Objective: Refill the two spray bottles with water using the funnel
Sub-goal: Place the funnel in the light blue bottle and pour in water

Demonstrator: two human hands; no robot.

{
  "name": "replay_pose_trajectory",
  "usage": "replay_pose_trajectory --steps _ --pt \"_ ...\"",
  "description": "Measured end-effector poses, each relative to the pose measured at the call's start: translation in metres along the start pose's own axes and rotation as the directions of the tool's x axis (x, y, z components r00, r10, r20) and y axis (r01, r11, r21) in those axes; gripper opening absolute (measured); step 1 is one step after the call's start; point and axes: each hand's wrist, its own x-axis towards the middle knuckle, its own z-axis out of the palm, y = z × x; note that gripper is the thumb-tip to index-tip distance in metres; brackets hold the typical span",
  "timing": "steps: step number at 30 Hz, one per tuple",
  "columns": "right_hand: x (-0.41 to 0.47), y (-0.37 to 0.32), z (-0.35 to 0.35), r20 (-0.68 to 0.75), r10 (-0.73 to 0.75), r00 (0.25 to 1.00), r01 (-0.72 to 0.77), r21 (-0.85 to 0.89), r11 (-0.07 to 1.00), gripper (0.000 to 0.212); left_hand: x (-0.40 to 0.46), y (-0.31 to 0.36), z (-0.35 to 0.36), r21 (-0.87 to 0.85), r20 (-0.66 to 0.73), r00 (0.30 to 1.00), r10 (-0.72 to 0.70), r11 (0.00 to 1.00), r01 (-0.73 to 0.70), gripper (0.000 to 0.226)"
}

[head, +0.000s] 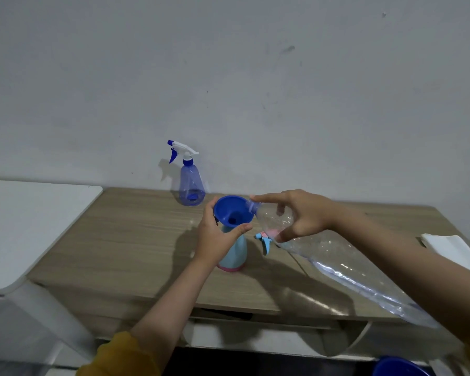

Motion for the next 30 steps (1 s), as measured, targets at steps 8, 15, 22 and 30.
replay_pose_trajectory --steps 8,15,22,30 --pt "0.005 -0.008 -0.002 0.082 0.043 0.996 -0.037 -0.08 0.996 0.093 0.001 -0.003 0.0 -0.037 0.006 1.0 -0.007 0.999 0.007 0.077" --pt "0.011 -0.01 -0.002 0.131 0.055 0.99 -0.04 -0.119 0.992 0.094 0.0 -0.001 0.001 -0.057 0.016 1.0 -0.02 0.998 0.021 0.083" --pt "0.01 -0.012 -0.004 0.142 0.063 0.988 -0.039 -0.164 0.986 0.095 0.0 0.0 0.0 -0.045 0.008 1.0 -0.002 0.999 0.003 0.08" --pt "0.006 -0.012 -0.005 0.078 0.032 0.996 -0.017 -0.185 0.983 0.094 -0.001 0.002 0.0 -0.029 0.006 1.0 -0.008 1.0 0.008 0.077"
